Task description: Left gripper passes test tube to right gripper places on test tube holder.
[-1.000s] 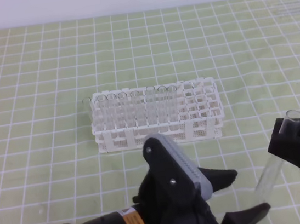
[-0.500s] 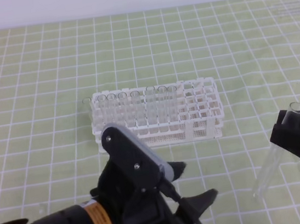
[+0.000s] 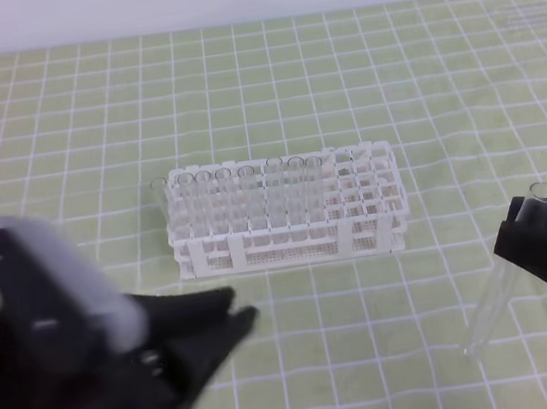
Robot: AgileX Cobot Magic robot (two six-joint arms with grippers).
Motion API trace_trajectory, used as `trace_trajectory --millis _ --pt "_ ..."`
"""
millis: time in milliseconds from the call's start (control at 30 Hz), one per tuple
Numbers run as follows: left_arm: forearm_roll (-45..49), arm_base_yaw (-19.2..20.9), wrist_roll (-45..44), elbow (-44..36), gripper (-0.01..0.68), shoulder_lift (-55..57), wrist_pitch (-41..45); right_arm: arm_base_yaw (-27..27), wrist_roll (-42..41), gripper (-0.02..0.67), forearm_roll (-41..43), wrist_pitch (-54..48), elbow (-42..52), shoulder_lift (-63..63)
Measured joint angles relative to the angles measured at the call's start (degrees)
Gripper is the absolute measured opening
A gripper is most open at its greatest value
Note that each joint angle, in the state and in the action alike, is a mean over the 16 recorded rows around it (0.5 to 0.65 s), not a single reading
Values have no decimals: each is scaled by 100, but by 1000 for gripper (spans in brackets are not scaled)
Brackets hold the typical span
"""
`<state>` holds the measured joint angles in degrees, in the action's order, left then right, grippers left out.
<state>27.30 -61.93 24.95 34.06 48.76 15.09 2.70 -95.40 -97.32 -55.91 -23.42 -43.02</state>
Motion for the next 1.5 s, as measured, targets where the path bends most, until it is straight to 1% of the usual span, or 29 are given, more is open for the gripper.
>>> trace_trajectory --millis 167,267,400,500,700,800,967,1500 --pt "249 0 110 -34 74 -848 561 0 0 105 -9 12 0 0" --pt "465 0 298 -159 44 -1293 670 0 0 105 -17 14 0 0" --pt "799 1 687 -464 38 -1699 591 0 0 105 -32 20 0 0" --pt "1012 1 1051 -756 38 -1868 367 0 0 105 -40 25 0 0" --pt "1302 1 1742 -1354 38 -2015 -251 0 0 105 -57 34 0 0" --pt "1359 1 1961 -1547 38 -2013 -380 0 0 105 -63 38 0 0" --pt "1363 0 2109 -1677 38 -2010 -394 0 0 105 -66 39 0 0" --pt "1367 -1 2093 -1692 37 -2023 -287 9 -156 105 -169 255 0 0"
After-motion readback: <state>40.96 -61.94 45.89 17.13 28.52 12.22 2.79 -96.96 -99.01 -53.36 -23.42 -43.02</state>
